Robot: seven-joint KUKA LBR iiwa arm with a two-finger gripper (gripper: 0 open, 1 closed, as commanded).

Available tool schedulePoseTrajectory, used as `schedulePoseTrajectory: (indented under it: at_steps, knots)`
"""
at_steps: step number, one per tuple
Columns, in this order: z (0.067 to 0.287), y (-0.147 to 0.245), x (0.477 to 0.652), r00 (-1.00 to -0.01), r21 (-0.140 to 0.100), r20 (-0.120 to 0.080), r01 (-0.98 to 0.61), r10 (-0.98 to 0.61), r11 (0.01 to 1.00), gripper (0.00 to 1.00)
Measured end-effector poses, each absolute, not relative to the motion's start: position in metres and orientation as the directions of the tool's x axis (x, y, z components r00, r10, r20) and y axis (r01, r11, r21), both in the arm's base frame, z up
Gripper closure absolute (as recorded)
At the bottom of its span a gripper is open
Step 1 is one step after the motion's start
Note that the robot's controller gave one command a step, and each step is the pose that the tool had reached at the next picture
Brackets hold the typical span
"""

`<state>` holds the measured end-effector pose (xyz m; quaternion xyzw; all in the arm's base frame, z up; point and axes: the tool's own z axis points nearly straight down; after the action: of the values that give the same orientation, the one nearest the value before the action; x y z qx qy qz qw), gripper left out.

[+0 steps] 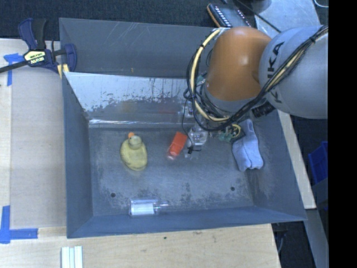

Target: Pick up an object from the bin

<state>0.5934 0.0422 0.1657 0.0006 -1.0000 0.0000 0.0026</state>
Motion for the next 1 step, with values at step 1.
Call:
schedulePoseTrajectory:
  at_steps: [1]
  knots:
    - [0.1709, 0.042, 0.5949, -1.0, 0.001, -0.003, 0.0, 0.0, 1.0, 0.0]
